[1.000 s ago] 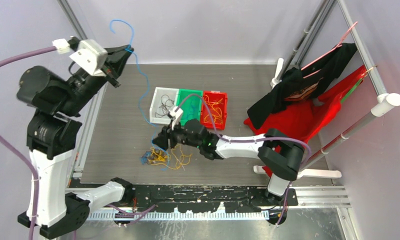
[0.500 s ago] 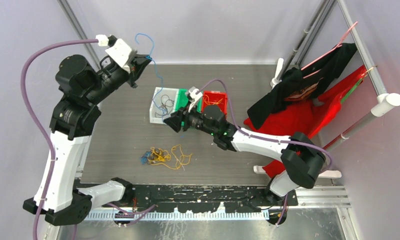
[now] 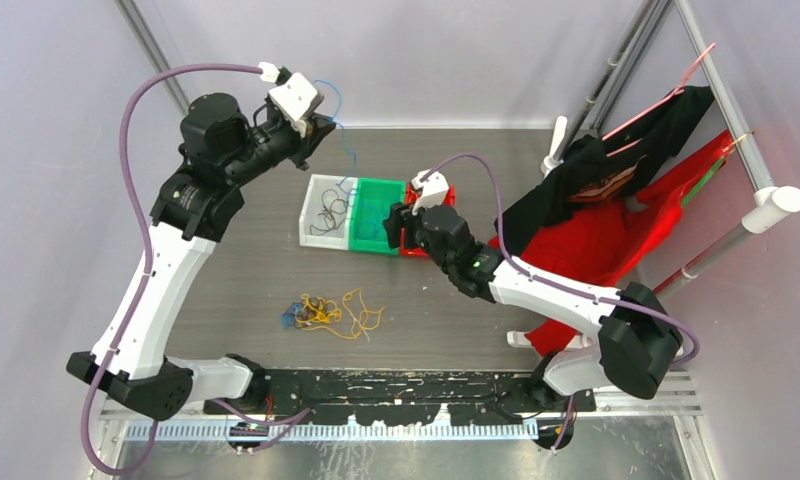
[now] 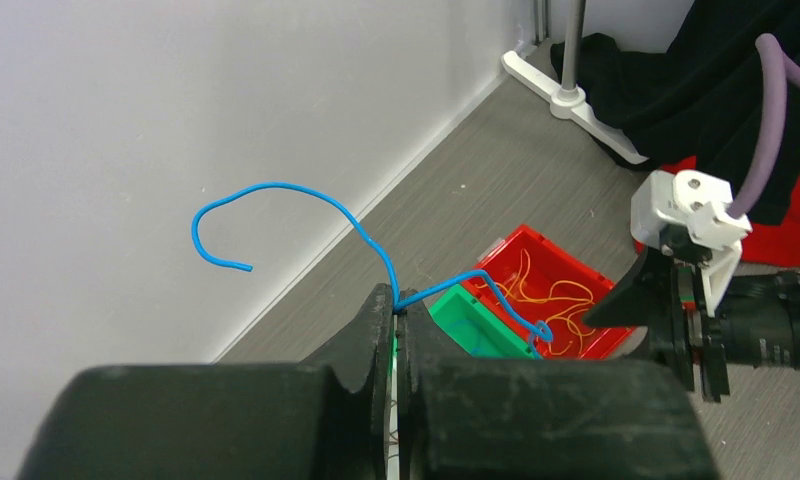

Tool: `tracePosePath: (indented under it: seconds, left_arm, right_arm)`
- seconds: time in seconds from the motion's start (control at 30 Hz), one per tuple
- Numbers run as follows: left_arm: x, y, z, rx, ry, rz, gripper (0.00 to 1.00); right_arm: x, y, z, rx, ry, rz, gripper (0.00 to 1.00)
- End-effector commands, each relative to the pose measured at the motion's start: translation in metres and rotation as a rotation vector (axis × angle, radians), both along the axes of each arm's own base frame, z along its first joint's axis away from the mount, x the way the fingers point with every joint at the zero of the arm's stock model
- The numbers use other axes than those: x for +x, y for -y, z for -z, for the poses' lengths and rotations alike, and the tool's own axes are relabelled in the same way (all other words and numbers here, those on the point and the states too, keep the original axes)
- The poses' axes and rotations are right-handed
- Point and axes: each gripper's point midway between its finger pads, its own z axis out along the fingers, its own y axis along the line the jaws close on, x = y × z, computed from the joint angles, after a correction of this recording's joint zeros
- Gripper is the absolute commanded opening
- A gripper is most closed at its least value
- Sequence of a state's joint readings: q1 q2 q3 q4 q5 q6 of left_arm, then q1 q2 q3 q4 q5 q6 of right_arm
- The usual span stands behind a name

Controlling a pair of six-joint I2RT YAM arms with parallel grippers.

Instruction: Untangle the cables

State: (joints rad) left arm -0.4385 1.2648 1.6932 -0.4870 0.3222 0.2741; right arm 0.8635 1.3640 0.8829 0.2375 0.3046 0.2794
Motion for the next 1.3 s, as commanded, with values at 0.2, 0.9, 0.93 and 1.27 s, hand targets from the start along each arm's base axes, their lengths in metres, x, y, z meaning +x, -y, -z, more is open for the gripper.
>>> tracePosePath:
  seconds: [0.2,0.9,0.93,1.27]
  left_arm:
    - [0.034,0.014,0.01,0.036,0.073,-0.011,0.0]
    - [0.109,0.048,0.087,0.329,0.126,-0.146,0.0]
    - [0.109,0.051,0.089,0.356,0.138,-0.149,0.0]
    - [0.138,0.061,0.058,0.454,0.342,-0.232,0.0]
  right_arm:
    - [0.032,0.066,0.002,-0.043,-0.04,0.226,0.67]
    - [0.013,0.085,0.009,0.005,-0.057,0.223,0.67]
    - [0.012,0.085,0.009,0.006,-0.059,0.221,0.67]
    - [0.009,0.088,0.015,0.004,-0.065,0.22,0.66]
